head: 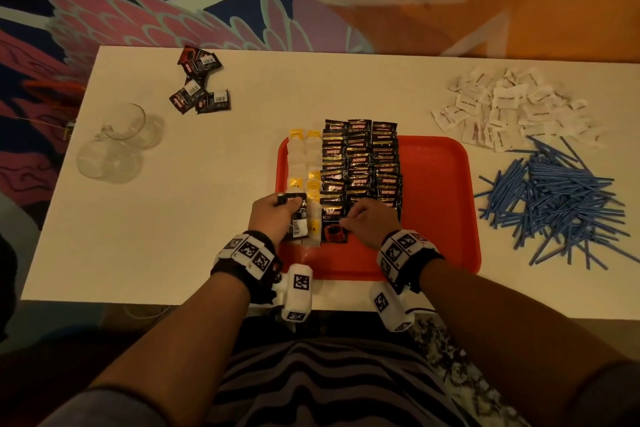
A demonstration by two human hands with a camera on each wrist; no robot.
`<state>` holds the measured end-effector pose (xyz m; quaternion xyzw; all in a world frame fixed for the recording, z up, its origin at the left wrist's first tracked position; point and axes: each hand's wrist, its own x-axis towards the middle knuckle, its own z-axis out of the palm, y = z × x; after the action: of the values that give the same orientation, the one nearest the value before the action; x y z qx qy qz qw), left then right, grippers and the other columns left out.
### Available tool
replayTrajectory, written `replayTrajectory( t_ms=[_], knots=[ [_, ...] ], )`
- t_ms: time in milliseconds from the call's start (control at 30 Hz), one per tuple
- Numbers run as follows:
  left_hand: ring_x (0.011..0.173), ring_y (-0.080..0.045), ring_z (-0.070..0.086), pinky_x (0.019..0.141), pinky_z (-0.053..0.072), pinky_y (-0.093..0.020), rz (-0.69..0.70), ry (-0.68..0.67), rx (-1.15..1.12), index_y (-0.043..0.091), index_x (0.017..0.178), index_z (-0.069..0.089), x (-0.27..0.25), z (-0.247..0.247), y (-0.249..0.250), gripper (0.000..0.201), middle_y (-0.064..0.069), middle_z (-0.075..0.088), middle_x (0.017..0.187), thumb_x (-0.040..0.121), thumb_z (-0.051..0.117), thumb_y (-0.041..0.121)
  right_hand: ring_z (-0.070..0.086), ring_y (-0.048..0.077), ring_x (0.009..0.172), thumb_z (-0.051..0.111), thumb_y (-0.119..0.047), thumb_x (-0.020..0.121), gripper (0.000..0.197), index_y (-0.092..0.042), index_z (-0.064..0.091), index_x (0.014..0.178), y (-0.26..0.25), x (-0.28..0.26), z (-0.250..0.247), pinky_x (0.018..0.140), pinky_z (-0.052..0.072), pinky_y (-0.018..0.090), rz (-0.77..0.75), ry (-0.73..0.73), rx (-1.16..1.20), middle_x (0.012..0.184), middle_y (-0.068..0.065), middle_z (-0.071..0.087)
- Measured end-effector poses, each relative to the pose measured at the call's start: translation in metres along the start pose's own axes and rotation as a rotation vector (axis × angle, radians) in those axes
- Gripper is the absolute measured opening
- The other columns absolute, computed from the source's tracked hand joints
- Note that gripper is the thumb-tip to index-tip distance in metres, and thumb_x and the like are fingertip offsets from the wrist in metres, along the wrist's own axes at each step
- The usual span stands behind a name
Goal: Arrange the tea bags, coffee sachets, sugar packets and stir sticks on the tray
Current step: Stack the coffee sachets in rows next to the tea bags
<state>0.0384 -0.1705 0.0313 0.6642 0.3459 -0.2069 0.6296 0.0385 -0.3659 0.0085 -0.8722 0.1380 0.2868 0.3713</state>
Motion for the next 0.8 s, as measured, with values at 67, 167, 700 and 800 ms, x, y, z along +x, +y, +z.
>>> replayTrajectory(
  t_ms=[67, 167, 700, 800],
  knots=[
    [0.08, -0.03, 0.074, 0.078, 0.06, -0.051, 0.012, -0.013, -0.008, 0.013, 0.085, 0.076, -0.005, 0.006, 0.004, 0.006, -0.014, 0.076, 0.089, 0.088, 0.072, 0.01, 0.064, 0.006, 0.085, 0.073, -0.044, 0.082, 0.021, -0.026, 0.064, 0.088, -0.009, -0.006, -0.005, 0.07, 0.05, 0.023, -0.08, -0.08, 0.051, 0.091, -0.011, 0.067],
    [0.079, -0.028, 0.074, 0.076, 0.061, -0.048, 0.047, -0.055, -0.029, 0.013, 0.088, 0.075, -0.01, 0.016, 0.011, 0.006, -0.013, 0.076, 0.088, 0.083, 0.077, 0.009, 0.067, 0.005, 0.082, 0.077, -0.035, 0.08, 0.028, -0.018, 0.067, 0.1, -0.024, -0.017, -0.011, 0.064, 0.049, 0.018, -0.133, -0.225, 0.246, 0.093, -0.009, 0.069],
    [0.087, -0.029, 0.073, 0.084, 0.059, -0.053, 0.202, -0.05, 0.024, 0.017, 0.087, 0.066, -0.019, 0.046, 0.024, 0.045, -0.007, 0.073, 0.085, 0.067, 0.08, 0.055, 0.048, 0.003, 0.062, 0.08, -0.022, 0.076, 0.02, -0.021, 0.06, 0.078, -0.029, -0.025, -0.022, 0.061, 0.046, 0.022, -0.395, 0.134, 0.123, 0.072, -0.006, 0.057],
    [0.088, -0.028, 0.073, 0.085, 0.059, -0.052, 0.217, -0.015, 0.023, 0.017, 0.089, 0.071, -0.019, 0.044, 0.024, 0.002, -0.007, 0.075, 0.085, 0.09, 0.071, 0.019, 0.051, 0.001, 0.072, 0.081, -0.038, 0.074, 0.023, -0.023, 0.066, 0.08, -0.025, -0.027, -0.026, 0.066, 0.045, 0.02, -0.388, 0.123, 0.104, 0.084, -0.004, 0.06]
  ],
)
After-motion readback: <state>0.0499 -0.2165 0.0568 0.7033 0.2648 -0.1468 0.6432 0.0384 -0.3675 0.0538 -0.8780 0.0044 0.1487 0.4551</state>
